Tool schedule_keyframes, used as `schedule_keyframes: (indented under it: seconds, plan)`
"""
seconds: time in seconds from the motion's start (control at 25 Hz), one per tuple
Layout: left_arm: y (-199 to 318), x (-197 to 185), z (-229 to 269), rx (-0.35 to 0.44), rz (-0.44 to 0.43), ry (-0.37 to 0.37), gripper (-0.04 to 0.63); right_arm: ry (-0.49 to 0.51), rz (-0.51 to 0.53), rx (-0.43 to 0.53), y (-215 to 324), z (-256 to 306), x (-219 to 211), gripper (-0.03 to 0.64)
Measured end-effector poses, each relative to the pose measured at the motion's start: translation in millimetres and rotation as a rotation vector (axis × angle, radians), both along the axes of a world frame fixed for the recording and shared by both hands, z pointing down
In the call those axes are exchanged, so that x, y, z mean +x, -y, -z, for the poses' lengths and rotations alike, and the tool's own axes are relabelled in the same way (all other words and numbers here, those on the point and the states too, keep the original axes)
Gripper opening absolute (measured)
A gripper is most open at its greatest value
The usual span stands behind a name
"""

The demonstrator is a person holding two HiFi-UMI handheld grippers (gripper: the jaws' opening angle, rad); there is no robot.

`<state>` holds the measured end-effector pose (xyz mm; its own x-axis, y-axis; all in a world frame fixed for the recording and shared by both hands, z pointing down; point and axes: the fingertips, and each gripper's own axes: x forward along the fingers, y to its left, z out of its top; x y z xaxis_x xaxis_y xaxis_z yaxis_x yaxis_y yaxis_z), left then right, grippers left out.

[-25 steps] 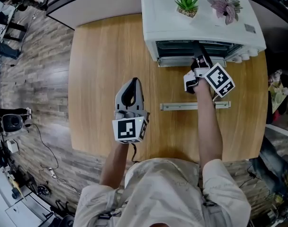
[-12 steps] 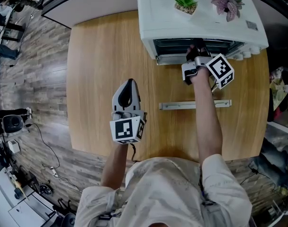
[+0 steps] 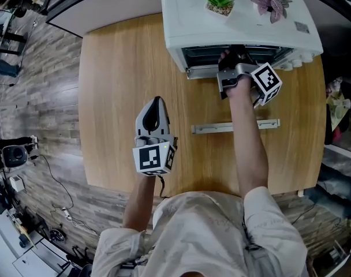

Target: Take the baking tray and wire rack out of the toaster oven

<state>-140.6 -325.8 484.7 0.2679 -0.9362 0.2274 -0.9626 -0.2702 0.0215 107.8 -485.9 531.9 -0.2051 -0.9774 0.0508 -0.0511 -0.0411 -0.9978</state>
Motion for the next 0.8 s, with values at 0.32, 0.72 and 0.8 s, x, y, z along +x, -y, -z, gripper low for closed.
schedule_keyframes:
  seconds: [0.32, 0.72, 0.8]
  plan:
    - [-0.5, 1.0, 6.3, 0.014, -0.007, -0.003, 0.015, 0.020, 0.001, -0.009, -4.6, -0.3, -0.1, 0.029]
    - [-4.1, 8.6, 18.9, 0.047, -0.029, -0.022, 0.014, 0.030, 0.003, -0.012, -35.1, -0.9, -0.4, 0.029]
    - [-5.6, 11.3, 23.2, 0.055, -0.039, -0.025, 0.014, 0.035, 0.002, -0.014, -43.3, -0.1, -1.1, 0.028]
